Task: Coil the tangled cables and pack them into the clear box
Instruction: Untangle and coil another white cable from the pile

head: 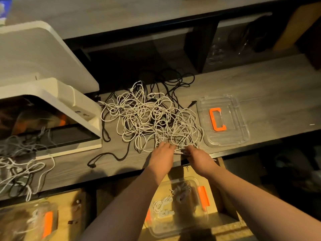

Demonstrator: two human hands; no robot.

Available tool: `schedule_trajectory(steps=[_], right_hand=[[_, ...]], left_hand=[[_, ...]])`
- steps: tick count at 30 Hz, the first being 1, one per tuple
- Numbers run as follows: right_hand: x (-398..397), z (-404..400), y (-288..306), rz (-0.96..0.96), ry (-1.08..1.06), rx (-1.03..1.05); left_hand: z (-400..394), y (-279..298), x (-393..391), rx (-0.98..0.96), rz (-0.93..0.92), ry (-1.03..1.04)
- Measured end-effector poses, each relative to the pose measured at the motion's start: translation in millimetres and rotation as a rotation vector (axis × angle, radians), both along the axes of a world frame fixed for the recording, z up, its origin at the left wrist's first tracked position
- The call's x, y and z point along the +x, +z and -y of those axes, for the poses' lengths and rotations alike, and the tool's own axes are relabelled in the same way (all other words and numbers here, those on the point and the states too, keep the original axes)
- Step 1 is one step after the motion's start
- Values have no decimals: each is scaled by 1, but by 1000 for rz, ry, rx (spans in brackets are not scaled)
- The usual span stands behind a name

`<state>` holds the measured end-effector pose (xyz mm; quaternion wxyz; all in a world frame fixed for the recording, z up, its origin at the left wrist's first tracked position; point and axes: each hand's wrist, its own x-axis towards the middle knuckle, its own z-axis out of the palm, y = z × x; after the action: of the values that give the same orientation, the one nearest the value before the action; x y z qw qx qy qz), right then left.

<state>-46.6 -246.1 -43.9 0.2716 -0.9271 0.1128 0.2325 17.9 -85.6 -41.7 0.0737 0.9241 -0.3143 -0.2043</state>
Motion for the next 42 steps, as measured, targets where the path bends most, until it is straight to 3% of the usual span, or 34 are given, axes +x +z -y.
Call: schedule_trajectory(steps=[4,9,14,20,26,28,31,34,37,40,42], right_hand=[[1,0,-8,-41,151,-89],[2,3,-8,10,191,-125],[-3,3,5,112,103,25],[0,2,48,335,5,153],[6,-11,97,425,-254,447],[14,-15,116,413,-300,574],[18,-19,143,370,-225,669],[13,-23,157,283,-66,631],[9,-26,160,247,-47,556],[9,-23,156,370,-293,543],[12,-21,154,387,-340,562]], left_hand=[[-8,-4,0,12,-12,14],[-8,5,1,-162,-40,64],[-17,19,1,-215,-107,122],[-9,56,1,-419,-96,391],[-6,106,1,-526,98,578],[-4,121,1,-594,-22,655],[5,140,2,-677,-417,730],[12,154,1,-708,-545,803],[12,167,3,-716,-450,813],[3,170,0,-543,-276,689],[-3,172,-4,-446,-218,596]])
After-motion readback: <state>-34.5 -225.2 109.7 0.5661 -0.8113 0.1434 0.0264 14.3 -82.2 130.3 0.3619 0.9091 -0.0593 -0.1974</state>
